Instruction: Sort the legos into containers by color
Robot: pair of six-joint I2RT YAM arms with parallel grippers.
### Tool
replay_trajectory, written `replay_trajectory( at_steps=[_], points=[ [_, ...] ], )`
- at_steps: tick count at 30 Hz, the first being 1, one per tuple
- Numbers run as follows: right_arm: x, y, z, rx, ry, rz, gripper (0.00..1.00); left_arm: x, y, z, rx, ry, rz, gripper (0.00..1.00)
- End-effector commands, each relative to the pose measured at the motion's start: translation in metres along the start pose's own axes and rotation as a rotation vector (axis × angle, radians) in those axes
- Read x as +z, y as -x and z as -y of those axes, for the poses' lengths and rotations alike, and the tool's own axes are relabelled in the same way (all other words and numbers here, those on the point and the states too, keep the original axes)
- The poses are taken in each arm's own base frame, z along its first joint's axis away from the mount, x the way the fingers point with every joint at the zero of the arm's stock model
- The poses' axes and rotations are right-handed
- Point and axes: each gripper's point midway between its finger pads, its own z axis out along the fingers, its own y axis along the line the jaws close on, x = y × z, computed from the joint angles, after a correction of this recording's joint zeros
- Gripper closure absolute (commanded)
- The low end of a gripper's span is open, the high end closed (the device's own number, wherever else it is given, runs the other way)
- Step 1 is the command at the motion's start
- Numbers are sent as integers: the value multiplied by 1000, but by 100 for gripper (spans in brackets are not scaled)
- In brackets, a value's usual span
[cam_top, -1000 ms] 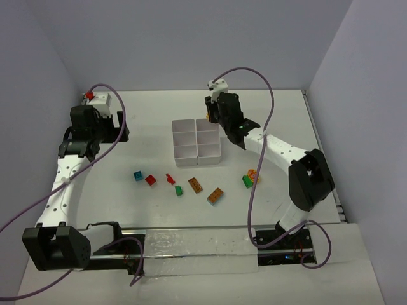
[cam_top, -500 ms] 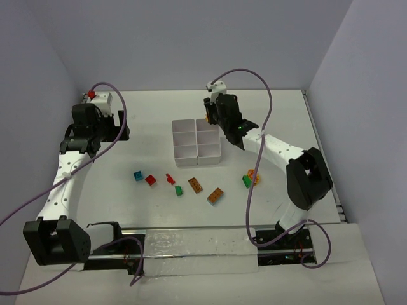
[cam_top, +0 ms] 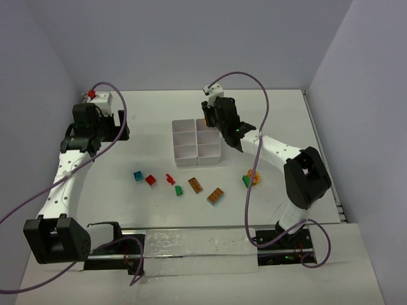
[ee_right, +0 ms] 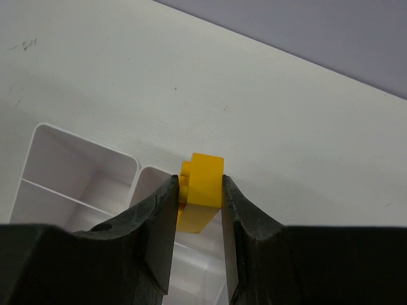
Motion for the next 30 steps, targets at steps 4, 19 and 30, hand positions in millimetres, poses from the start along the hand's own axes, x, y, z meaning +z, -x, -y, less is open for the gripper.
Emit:
replay_trajectory(
  at_steps=[4, 19, 30],
  points=[
    [-2, 0, -8, -20, 9, 37, 74, -4, 30, -1, 16, 4, 78, 1],
    [-22, 18, -14, -13, 56, 30, 26, -8, 35, -1, 26, 4, 90, 1],
    [-59, 43, -7, 6, 74, 36, 28, -6, 38, 3, 13, -14, 102, 1]
  ],
)
